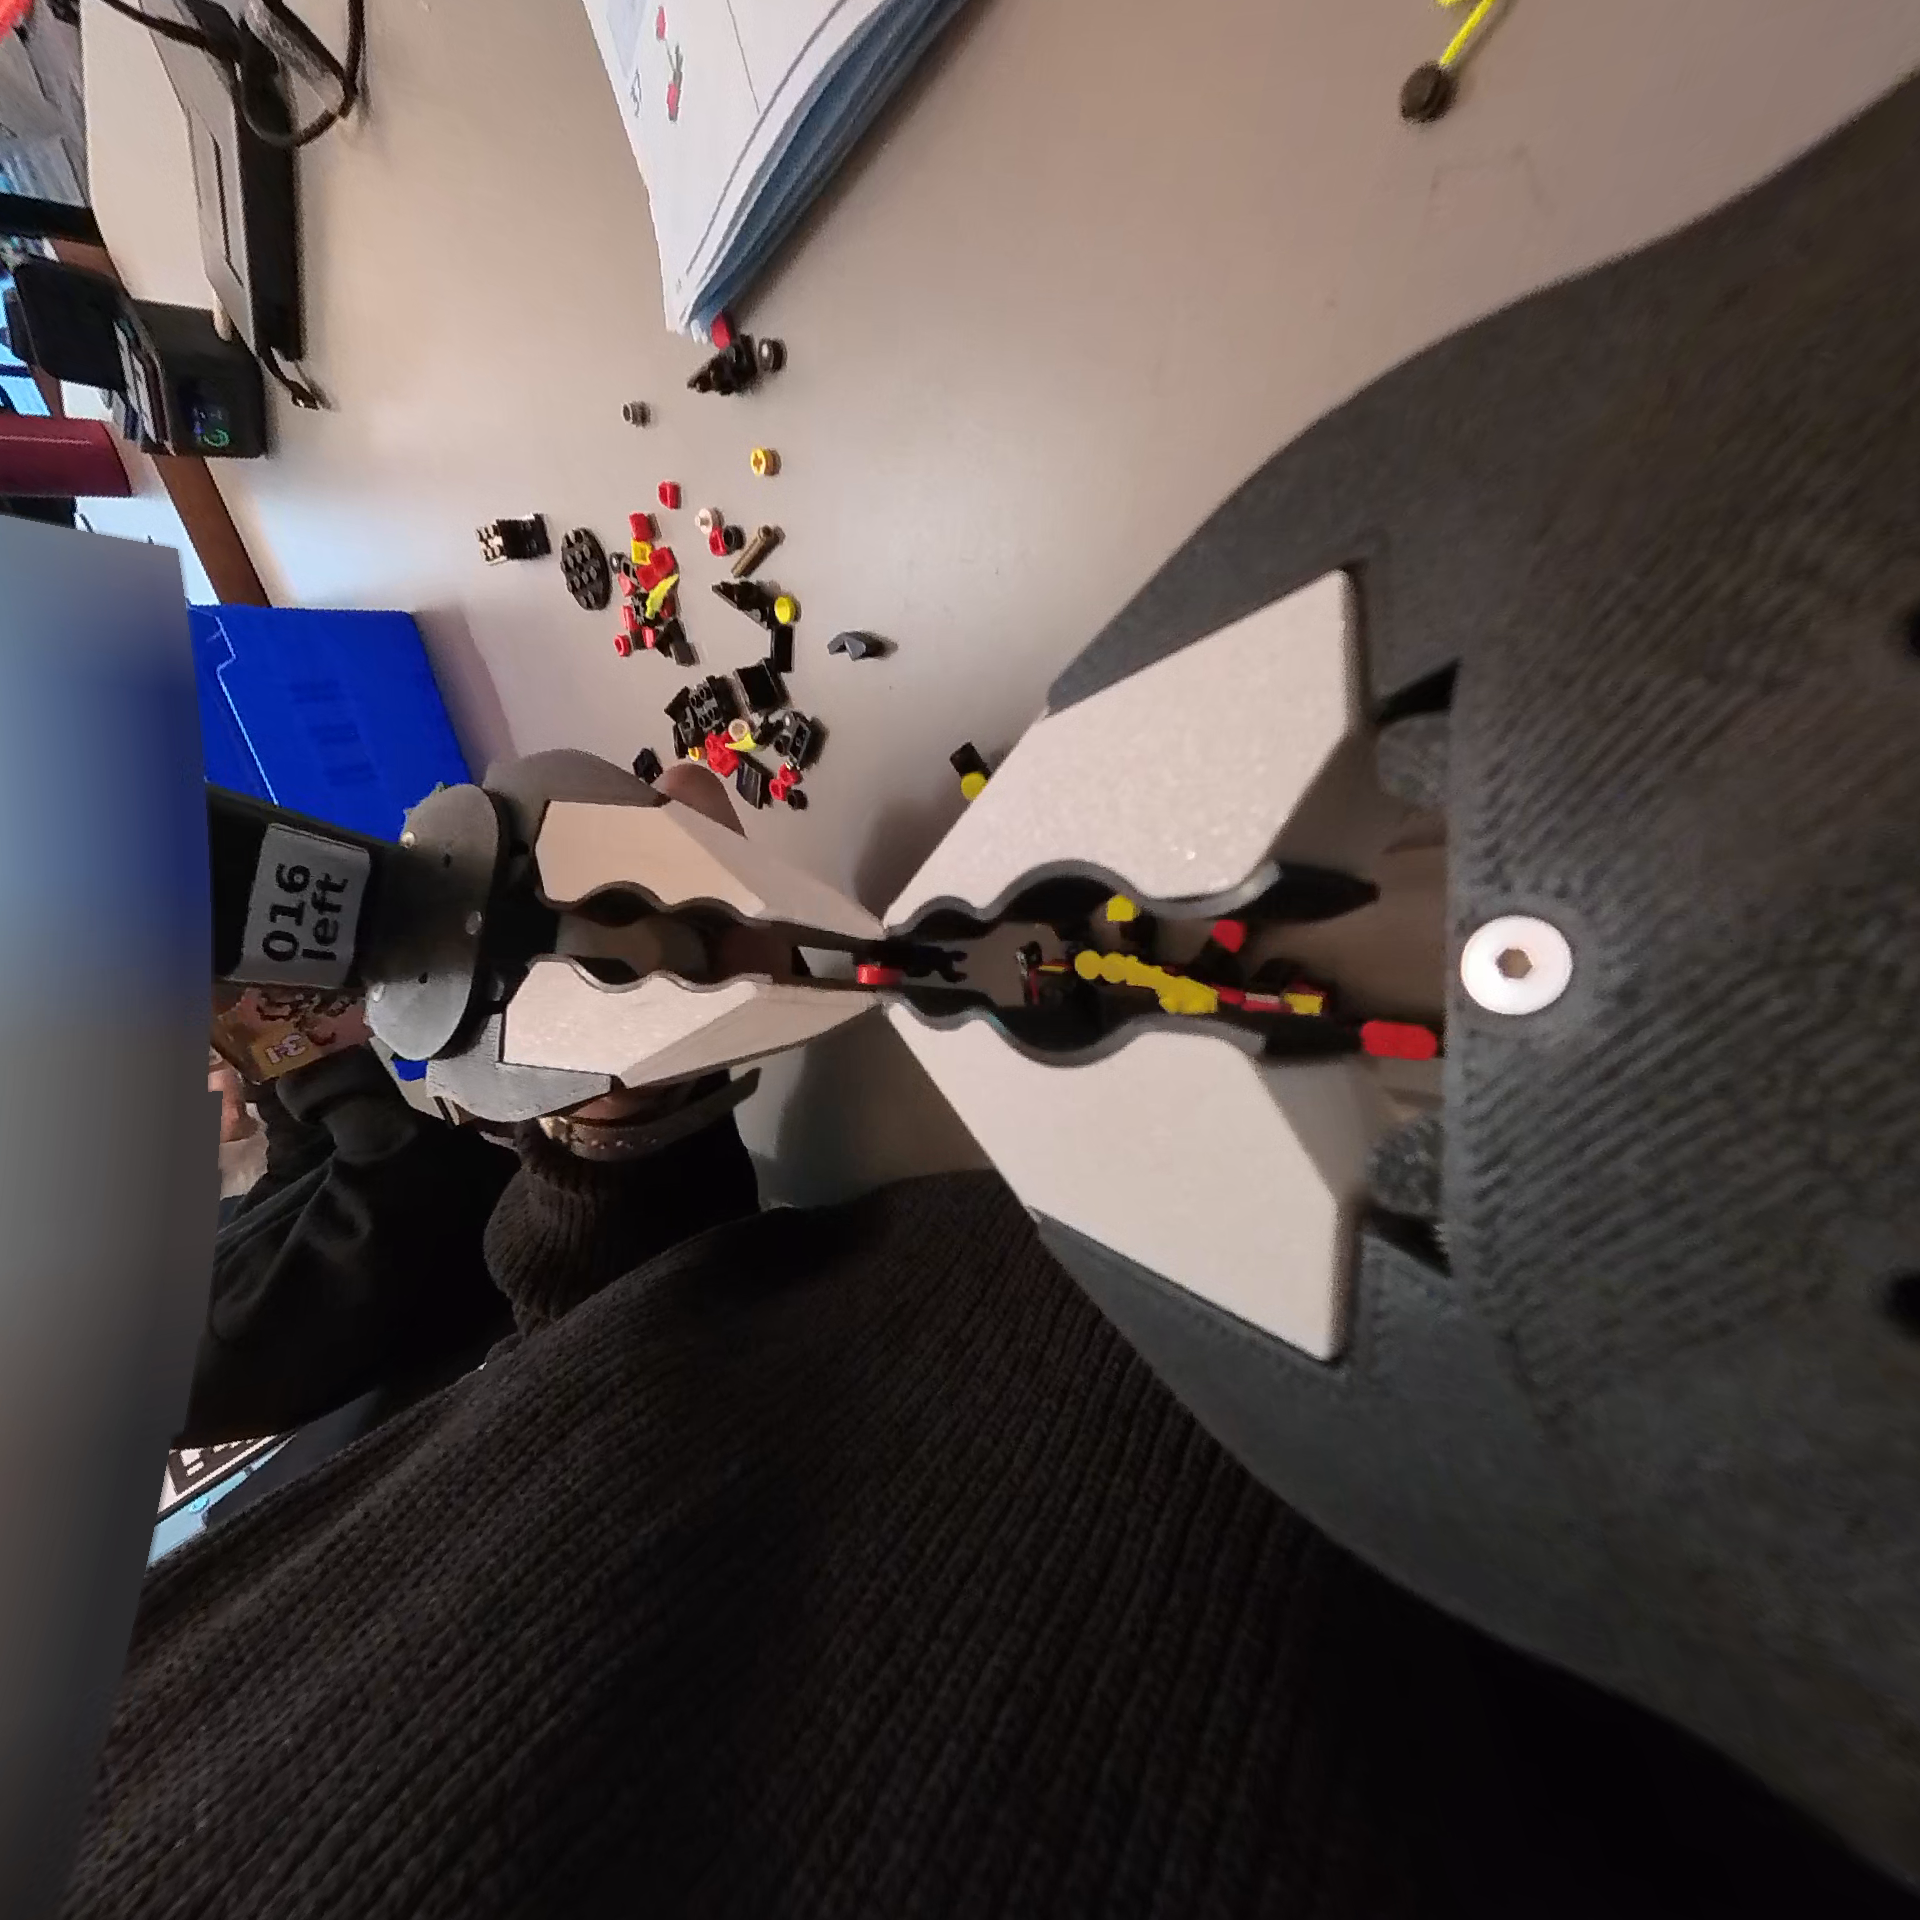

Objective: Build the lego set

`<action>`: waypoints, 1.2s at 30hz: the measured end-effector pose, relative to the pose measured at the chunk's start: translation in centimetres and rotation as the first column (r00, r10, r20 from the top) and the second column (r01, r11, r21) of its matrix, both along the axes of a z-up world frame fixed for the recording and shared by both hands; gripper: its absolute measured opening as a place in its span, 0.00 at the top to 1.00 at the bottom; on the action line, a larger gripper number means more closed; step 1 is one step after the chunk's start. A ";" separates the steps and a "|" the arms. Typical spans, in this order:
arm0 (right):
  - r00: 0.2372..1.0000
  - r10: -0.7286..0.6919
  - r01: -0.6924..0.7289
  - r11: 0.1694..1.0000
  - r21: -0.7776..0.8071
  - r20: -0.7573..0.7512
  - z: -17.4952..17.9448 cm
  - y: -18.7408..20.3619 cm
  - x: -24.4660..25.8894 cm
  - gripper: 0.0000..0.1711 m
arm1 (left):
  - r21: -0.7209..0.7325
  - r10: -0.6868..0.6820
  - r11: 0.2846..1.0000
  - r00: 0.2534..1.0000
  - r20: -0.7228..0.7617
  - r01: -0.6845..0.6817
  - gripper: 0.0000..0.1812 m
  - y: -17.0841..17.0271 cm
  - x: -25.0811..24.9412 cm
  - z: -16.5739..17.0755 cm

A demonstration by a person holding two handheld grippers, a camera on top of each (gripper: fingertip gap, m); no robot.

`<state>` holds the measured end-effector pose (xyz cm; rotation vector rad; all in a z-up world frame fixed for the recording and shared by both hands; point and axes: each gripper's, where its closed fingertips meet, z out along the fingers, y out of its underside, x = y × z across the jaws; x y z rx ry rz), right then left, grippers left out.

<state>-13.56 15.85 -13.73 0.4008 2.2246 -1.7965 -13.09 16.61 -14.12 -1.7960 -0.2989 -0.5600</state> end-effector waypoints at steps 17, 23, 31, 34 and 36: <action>0.996 0.076 -0.083 0.973 0.214 0.039 -3.2 -0.3 1.5 0.97 | -0.174 -0.102 0.983 0.973 -0.205 0.066 0.97 -0.4 1.4 -3.1; 0.996 0.076 -0.083 0.975 0.204 0.041 -3.1 -0.6 1.6 0.98 | -0.173 -0.118 0.981 0.970 -0.211 0.082 0.97 -0.7 1.4 -3.0; 0.999 0.020 -0.027 0.988 0.150 0.045 -2.5 -0.4 0.3 0.98 | -0.128 -0.047 0.991 0.995 -0.090 0.035 0.97 -0.4 0.4 -2.5; 0.987 -0.126 0.137 0.983 0.121 -0.100 -1.7 0.1 -2.3 0.84 | -0.043 0.065 0.997 0.997 0.031 -0.064 0.97 -0.6 -1.6 -1.2; 0.947 -0.229 0.257 0.961 0.102 -0.224 -1.0 0.6 -4.1 0.79 | 0.055 0.171 0.981 0.967 0.189 -0.184 0.97 -1.1 -3.8 0.1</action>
